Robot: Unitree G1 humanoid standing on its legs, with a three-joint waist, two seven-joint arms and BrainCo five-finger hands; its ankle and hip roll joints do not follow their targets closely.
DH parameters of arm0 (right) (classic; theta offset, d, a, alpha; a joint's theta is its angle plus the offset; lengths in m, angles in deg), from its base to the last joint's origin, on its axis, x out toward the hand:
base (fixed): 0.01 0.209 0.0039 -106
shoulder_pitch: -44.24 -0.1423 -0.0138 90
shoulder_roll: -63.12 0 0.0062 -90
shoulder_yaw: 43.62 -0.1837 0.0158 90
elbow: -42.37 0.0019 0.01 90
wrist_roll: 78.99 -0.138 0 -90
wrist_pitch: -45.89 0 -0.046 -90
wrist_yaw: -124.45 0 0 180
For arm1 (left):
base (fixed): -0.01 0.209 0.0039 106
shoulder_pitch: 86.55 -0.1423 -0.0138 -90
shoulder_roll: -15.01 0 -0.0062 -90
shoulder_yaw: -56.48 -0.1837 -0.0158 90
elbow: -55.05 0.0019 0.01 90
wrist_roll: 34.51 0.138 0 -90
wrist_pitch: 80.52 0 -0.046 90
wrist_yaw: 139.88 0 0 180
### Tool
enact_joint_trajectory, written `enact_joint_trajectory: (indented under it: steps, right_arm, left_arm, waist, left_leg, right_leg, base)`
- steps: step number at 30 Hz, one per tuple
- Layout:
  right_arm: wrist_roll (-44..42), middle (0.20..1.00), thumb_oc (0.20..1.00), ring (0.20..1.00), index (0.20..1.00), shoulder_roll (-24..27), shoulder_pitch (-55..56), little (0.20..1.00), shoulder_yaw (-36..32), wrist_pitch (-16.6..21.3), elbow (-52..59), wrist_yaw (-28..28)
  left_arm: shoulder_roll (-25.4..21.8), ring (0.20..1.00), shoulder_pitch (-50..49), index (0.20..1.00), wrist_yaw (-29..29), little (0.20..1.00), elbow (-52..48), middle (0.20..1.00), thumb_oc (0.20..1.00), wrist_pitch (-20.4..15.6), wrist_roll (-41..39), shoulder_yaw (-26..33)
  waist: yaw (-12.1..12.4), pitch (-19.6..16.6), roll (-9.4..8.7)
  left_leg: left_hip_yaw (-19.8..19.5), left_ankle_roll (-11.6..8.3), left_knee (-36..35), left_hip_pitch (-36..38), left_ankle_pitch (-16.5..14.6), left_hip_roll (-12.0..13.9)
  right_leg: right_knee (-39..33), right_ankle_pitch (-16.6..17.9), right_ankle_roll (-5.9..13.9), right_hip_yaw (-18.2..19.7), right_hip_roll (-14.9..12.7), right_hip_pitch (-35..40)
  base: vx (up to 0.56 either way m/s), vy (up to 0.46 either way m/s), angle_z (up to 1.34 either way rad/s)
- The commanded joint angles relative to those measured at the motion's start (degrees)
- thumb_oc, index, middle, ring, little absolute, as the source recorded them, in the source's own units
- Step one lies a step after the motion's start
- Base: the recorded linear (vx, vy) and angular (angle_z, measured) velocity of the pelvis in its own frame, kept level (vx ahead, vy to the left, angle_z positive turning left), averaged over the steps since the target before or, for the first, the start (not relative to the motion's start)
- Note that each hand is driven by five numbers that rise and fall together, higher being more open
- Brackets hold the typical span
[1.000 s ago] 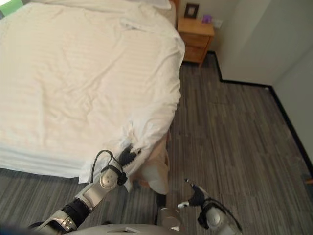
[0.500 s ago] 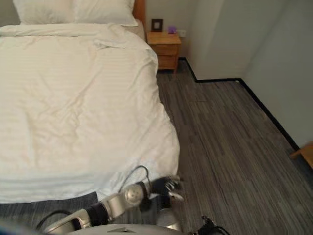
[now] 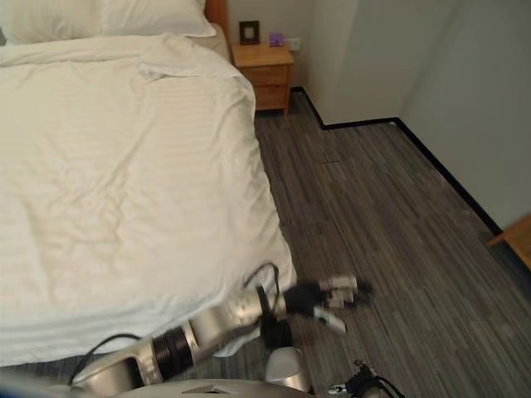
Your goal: Making the bed.
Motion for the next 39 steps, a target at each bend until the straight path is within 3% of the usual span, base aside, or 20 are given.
enact_joint_trajectory:
  steps: [1,7,8,13,14,15,16,17,18,19,20,21,23,24,25,26,27,31,35,39]
  right_arm:
    - [-1.19,0.2,0.2,0.2,0.2,3.41,-1.29,0.2,0.13,-0.08,-1.52,2.35]
    - [-2.48,0.2,0.2,0.2,0.2,6.02,-6.44,0.2,-1.71,1.16,3.93,2.71]
    - [-3.15,0.2,0.2,0.2,0.2,7.38,-8.6,0.2,-2.04,1.94,7.79,2.29]
    - [-7.35,0.2,0.2,0.2,0.2,8.18,-9.15,0.2,-3.29,3.83,19.01,0.3]
    - [-12.9,0.2,0.2,0.2,0.2,9.84,-9.67,0.2,-6.41,2.35,25.09,-3.03]
    - [-15.06,0.2,0.2,0.2,0.2,10.61,-7.93,0.2,-6.41,6.56,30.86,-2.6]
    - [-19.12,0.2,0.2,0.2,0.2,10.36,-3.98,0.2,-9.29,4.92,36.76,-4.73]
    - [-26.67,0.2,0.2,0.2,0.2,6.5,-4.0,0.2,-8.75,6.82,32.19,-7.33]
    - [-30.08,0.2,0.2,0.2,0.2,3.69,-3.88,0.2,-7.4,12.07,35.81,-5.79]
    - [-38.74,0.2,0.2,0.2,0.2,3.09,-4.82,0.2,-8.32,12.3,42.54,-14.01]
    - [-37.56,0.2,0.2,0.2,0.2,2.25,-5.8,0.2,-10.3,8.33,37.17,-10.02]
    - [-41.24,0.2,0.2,0.2,0.2,-0.01,-7.26,0.2,-10.85,12.66,46.55,-10.58]
    - [-51.76,0.2,0.2,0.2,0.2,-1.66,-10.7,0.2,-16.14,16.22,45.19,-10.5]
    - [-61.81,0.2,0.2,0.2,0.2,-4.26,-14.15,0.2,-18.54,19.23,43.6,-11.2]
    - [-61.92,0.2,0.2,0.2,0.2,-4.21,-14.25,0.2,-18.57,19.28,43.47,-11.31]
    - [-68.29,0.2,0.2,0.2,0.2,-5.92,-16.36,0.2,-18.56,19.93,42.29,-12.88]
    - [-68.39,0.2,0.2,0.2,0.2,-5.87,-16.43,0.2,-18.59,19.96,42.19,-12.99]
    - [-73.39,0.2,0.2,0.2,0.2,-7.53,-18.97,0.2,-16.81,20.14,37.44,-12.48]
    - [-74.26,0.2,0.2,0.2,0.2,-6.54,-22.17,0.2,-16.78,16.76,24.33,-10.71]
    - [-73.06,0.2,0.2,0.2,0.2,-5.28,-22.62,0.2,-18.35,14.59,16.4,-10.38]
  left_arm:
    - [-2.59,1.0,0.48,1.0,-6.13,1.0,-4.32,1.0,1.0,-5.32,-0.38,6.09]
    - [-13.52,1.0,-10.16,1.0,-8.52,1.0,-7.08,1.0,1.0,-6.16,3.14,23.41]
    - [-16.0,1.0,-15.99,1.0,-8.69,1.0,-6.68,1.0,1.0,-6.39,5.85,29.14]
    - [-16.26,1.0,-27.12,1.0,-8.94,1.0,-3.82,1.0,1.0,-5.64,6.58,39.48]
    - [-16.7,1.0,-29.22,1.0,-8.61,1.0,-2.57,1.0,1.0,-5.16,6.39,42.54]
    - [-16.42,1.0,-31.61,1.0,-8.55,1.0,-1.83,1.0,1.0,-5.54,6.1,44.59]
    - [-14.95,1.0,-33.99,1.0,-9.5,1.0,-0.21,1.0,1.0,-5.71,6.25,47.78]
    - [-13.66,1.0,-33.54,1.0,-9.43,1.0,1.26,1.0,1.0,-5.43,6.36,47.36]
    - [-12.91,1.0,-34.84,1.0,-10.27,1.0,2.7,1.0,1.0,-5.71,5.83,48.85]
    - [-11.66,1.0,-36.75,1.0,-9.72,1.0,4.25,1.0,1.0,-5.64,5.1,48.85]
    - [-12.49,1.0,-38.39,1.0,-8.55,1.0,3.8,1.0,1.0,-4.68,5.66,50.95]
    - [-11.04,1.0,-38.09,1.0,-9.43,1.0,4.02,1.0,1.0,-5.6,3.57,50.05]
    - [-10.68,1.0,-37.78,1.0,-9.91,1.0,6.32,1.0,1.0,-5.31,3.68,50.4]
    - [-9.91,1.0,-37.74,1.0,-9.92,1.0,8.55,1.0,1.0,-5.54,1.24,50.45]
    - [-9.91,1.0,-37.66,1.0,-9.9,1.0,8.61,1.0,1.0,-5.57,1.22,50.44]
    - [-9.97,1.0,-37.28,1.0,-9.33,1.0,9.95,1.0,1.0,-5.86,0.02,49.42]
    - [-9.97,1.0,-37.23,1.0,-9.32,1.0,9.99,1.0,1.0,-5.88,0.0,49.41]
    - [-9.77,1.0,-36.0,1.0,-8.81,1.0,10.28,1.0,1.0,-7.01,-2.02,46.73]
    - [-8.58,1.0,-34.12,1.0,-9.56,1.0,12.8,1.0,1.0,-7.93,-3.77,44.8]
    - [-7.55,1.0,-33.15,1.0,-9.42,1.0,15.02,1.0,1.0,-7.81,-4.03,44.12]
  waist:
    - [2.4,0.62,0.68]
    - [7.87,-0.08,-0.35]
    - [9.61,-0.32,-0.48]
    - [11.98,-0.76,-0.15]
    - [12.45,-1.03,-0.35]
    - [12.91,-0.83,-0.24]
    - [12.66,-0.91,-0.09]
    - [13.28,-0.85,0.28]
    - [13.44,-0.58,0.64]
    - [14.01,-0.12,1.19]
    - [14.52,0.08,1.54]
    - [14.99,0.41,2.06]
    - [16.17,0.96,3.31]
    - [17.57,1.63,4.72]
    - [17.54,1.62,4.74]
    - [18.6,2.36,6.15]
    - [18.57,2.34,6.17]
    - [19.34,4.77,9.34]
    - [19.46,6.65,12.77]
    - [18.96,7.59,13.74]
  left_leg:
    - [-7.58,5.03,0.72,-1.86,-2.81,-0.41]
    - [-10.17,3.78,0.72,-2.9,-1.5,1.16]
    - [-10.71,3.59,0.72,-3.22,-1.22,1.48]
    - [-12.15,3.13,0.72,-4.02,-0.38,2.03]
    - [-12.46,2.93,0.72,-4.23,-0.14,2.2]
    - [-12.71,2.78,0.72,-4.51,0.06,2.37]
    - [-12.76,2.67,0.72,-4.75,0.33,2.46]
    - [-13.02,2.68,0.72,-5.05,0.43,2.48]
    - [-13.52,2.59,0.72,-5.37,0.65,2.53]
    - [-13.82,2.59,0.72,-5.71,0.94,2.52]
    - [-14.5,2.36,0.72,-6.25,1.25,2.75]
    - [-14.74,2.29,0.72,-6.69,1.54,2.8]
    - [-15.87,1.94,0.72,-8.01,2.15,3.08]
    - [-17.17,1.53,0.72,-9.78,3.09,3.34]
    - [-17.22,1.53,0.72,-9.86,3.11,3.35]
    - [-18.02,1.05,0.72,-11.23,3.75,3.49]
    - [-18.06,1.04,0.72,-11.29,3.76,3.51]
    - [-18.99,0.08,0.72,-14.95,5.46,3.85]
    - [-18.76,-1.21,0.72,-17.38,5.84,4.68]
    - [-17.26,-0.91,0.72,-18.64,6.93,5.04]
  right_leg:
    - [0.72,-3.89,2.79,-2.31,-2.9,2.53]
    - [0.71,-5.34,1.87,-6.02,-2.47,4.52]
    - [0.71,-5.74,1.58,-6.77,-2.32,4.93]
    - [0.71,-6.48,0.97,-8.31,-1.95,5.63]
    - [0.71,-6.63,0.86,-8.58,-1.86,5.73]
    - [0.71,-6.91,0.75,-8.96,-1.76,5.76]
    - [0.71,-6.88,0.66,-8.99,-1.64,5.59]
    - [0.71,-7.19,0.51,-9.14,-1.55,5.57]
    - [0.71,-7.35,0.38,-9.36,-1.49,5.52]
    - [0.71,-7.44,0.34,-9.49,-1.56,5.47]
    - [0.71,-7.75,0.18,-10.12,-1.48,5.5]
    - [0.71,-7.84,0.08,-10.12,-1.49,5.32]
    - [0.71,-8.42,-0.08,-11.16,-1.46,5.09]
    - [0.71,-8.82,-0.27,-12.03,-1.46,4.42]
    - [0.71,-8.83,-0.28,-12.08,-1.44,4.38]
    - [0.71,-9.17,-0.5,-12.77,-1.51,3.65]
    - [0.71,-9.17,-0.51,-12.81,-1.49,3.62]
    - [0.71,-9.26,-0.96,-13.25,-1.53,0.68]
    - [0.71,-10.48,-0.81,-11.49,-1.04,-2.38]
    - [0.71,-9.47,-1.44,-10.77,-0.45,-4.47]
  base:
    - [0.03,-0.067,0.4]
    - [0.05,-0.058,0.38]
    - [0.05,-0.041,0.29]
    - [0.05,-0.034,0.22]
    - [0.05,-0.059,0.24]
    - [0.04,-0.053,0.25]
    - [0.03,-0.048,0.24]
    - [0.03,-0.038,0.23]
    - [0.04,-0.041,0.2]
    - [0.01,-0.044,0.19]
    - [0.01,-0.046,0.1]
    - [0.0,-0.062,0.22]
    - [-0.02,-0.089,0.36]
    - [-0.04,-0.085,0.4]
    - [-0.06,-0.118,0.41]
    - [-0.03,-0.06,0.41]
    - [-0.09,-0.126,0.49]
    - [-0.09,-0.068,0.29]
    - [-0.03,-0.055,0.01]
    - [-0.04,-0.032,-0.12]
